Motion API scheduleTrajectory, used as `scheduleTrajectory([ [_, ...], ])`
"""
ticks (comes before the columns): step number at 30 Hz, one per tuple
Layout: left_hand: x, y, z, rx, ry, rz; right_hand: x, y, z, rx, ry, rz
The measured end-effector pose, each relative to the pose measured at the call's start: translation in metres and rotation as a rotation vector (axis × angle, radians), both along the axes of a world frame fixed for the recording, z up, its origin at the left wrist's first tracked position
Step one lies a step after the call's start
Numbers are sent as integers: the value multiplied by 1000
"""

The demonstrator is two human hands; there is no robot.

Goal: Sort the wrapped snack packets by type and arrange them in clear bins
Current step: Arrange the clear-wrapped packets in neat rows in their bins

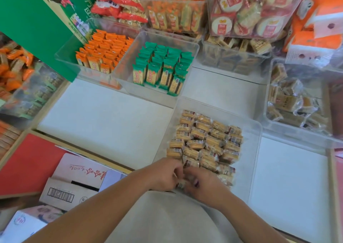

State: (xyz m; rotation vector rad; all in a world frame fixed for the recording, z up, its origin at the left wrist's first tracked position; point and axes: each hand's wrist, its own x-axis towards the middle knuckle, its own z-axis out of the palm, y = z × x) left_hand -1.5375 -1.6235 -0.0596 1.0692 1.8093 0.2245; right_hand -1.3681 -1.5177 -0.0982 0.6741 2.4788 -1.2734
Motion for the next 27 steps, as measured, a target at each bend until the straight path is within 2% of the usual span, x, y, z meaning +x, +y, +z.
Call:
scheduleTrajectory([
  [3, 1, -6, 0, 17, 49, -29, -11, -4, -11, 164, -98, 90],
  [7, -16, -21, 7, 294, 264, 153, -28, -7, -13, 294, -274, 182],
  [11, -37, -47, 5, 443, 267, 268, -47, -16, -10, 340, -272, 123],
  [16, -51, -59, -1, 465, 243, 283, -73, -23, -15, 403, -134, 0],
  [22, -42, -58, 7, 459, 301, 130, -78, -26, -21, 564, -21, -178],
  [24, -35, -54, 6, 410, 289, 77, -78, -15, -13, 538, -18, -291],
  [27, -18, -37, -4, 193, 265, -86, -64, 9, 17, 302, 47, -399],
])
